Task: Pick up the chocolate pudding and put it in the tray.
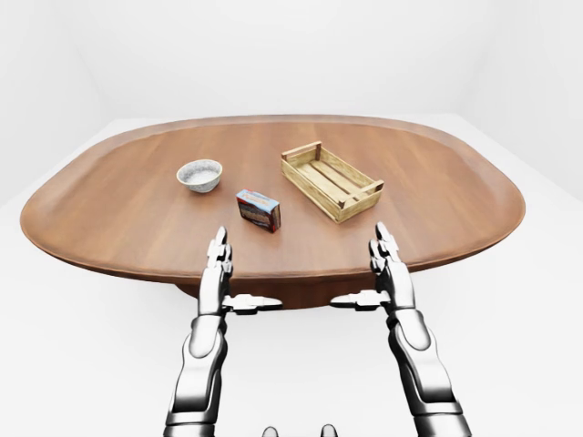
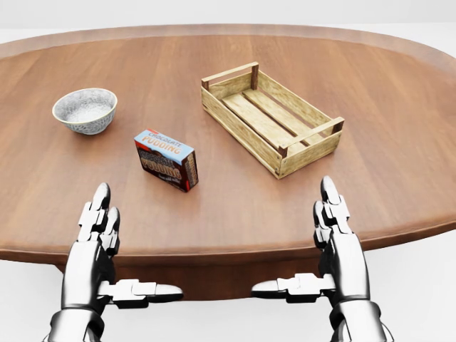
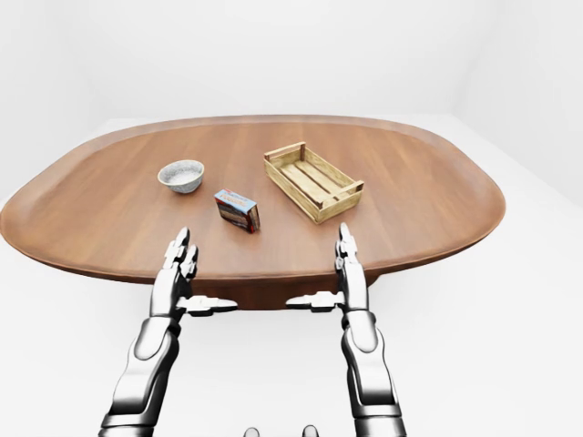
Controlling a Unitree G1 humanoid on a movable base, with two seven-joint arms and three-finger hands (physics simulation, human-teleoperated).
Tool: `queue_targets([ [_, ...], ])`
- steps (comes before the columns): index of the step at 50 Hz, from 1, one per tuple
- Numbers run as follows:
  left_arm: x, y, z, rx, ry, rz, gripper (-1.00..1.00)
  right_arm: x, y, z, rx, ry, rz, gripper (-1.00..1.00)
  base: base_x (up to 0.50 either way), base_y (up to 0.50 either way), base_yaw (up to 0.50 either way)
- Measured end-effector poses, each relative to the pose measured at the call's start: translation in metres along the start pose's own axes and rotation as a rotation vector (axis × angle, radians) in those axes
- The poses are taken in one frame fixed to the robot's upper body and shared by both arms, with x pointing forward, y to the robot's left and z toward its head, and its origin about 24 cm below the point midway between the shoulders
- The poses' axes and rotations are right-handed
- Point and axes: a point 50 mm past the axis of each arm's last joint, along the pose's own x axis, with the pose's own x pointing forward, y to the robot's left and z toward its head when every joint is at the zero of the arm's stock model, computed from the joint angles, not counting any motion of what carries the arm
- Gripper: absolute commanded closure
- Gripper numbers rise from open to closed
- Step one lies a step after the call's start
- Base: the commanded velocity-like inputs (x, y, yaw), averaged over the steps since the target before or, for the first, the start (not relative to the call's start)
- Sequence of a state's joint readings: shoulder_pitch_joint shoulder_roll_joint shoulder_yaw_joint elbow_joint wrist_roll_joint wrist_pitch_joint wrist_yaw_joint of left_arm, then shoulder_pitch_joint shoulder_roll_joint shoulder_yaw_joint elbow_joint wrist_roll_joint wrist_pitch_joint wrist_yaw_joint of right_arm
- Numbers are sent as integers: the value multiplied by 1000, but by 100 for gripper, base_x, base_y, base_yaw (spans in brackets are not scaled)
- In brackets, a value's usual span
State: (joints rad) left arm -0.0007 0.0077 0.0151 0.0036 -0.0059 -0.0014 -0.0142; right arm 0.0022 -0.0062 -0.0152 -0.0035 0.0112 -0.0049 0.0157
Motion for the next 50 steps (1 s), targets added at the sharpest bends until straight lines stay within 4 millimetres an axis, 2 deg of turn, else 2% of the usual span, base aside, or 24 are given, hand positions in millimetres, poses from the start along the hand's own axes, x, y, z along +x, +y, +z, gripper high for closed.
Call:
queue_targets([
  [13,0,5,0,4,3,1,-100,-1,-5,1,4,-12,-3,-100,0,0,0],
  [35,0,7,0,8,8,1,-100,-12,-7,26,-79,-160,-65,-100,0,0,0],
  [50,0,7,-1,9,11,1,-100,-16,-7,34,-106,-194,-85,-100,0,0,0],
])
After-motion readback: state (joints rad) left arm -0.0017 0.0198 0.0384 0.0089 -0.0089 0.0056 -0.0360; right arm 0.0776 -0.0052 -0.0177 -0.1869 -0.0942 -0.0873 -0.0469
